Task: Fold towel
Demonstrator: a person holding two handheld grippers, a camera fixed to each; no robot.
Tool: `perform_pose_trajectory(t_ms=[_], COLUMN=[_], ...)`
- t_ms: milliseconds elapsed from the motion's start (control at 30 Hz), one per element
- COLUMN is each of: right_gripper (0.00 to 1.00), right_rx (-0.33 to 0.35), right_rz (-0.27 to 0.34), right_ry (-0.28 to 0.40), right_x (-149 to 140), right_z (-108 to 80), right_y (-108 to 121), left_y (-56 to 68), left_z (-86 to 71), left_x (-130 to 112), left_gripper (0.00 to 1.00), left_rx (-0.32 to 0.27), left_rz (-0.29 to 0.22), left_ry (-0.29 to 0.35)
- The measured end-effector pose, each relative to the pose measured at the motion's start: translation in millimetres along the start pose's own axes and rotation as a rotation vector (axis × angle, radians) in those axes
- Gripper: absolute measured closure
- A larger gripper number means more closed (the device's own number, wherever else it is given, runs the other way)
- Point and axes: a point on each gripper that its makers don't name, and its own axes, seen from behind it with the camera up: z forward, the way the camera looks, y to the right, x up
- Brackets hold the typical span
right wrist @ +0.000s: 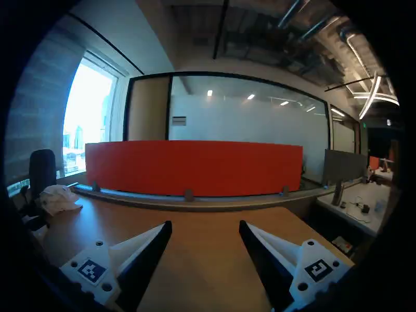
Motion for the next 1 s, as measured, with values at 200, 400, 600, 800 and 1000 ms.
perform_pose_trajectory(t_ms=[200,400,600,800,1000], right_gripper=[0.00,0.00,0.00,0.00,0.00], right_rx=[0.000,0.003,0.011,0.051,0.064], right_rz=[0.003,0.004,0.002,0.014,0.022], right_ry=[0.001,0.011,0.045,0.082,0.102], right_x=[-4,-5,1,5,-8], right_z=[-0.2,1.1,2.8,1.9,-0.4], right_y=[3,4,3,-10,-10], left_y=[-0.6,-0.6,-0.8,-0.2,-0.1], left_z=[-1.5,-1.4,-1.5,-0.9,-0.8], left_x=[-1,-3,-4,-5,-5], left_gripper=[0.07,0.07,0.07,0.07,0.07], left_rx=[-0.001,-0.001,-0.001,0.000,0.000], left_rz=[0.001,0.001,0.000,0.001,0.001], left_ry=[0.001,0.000,0.001,0.001,0.001])
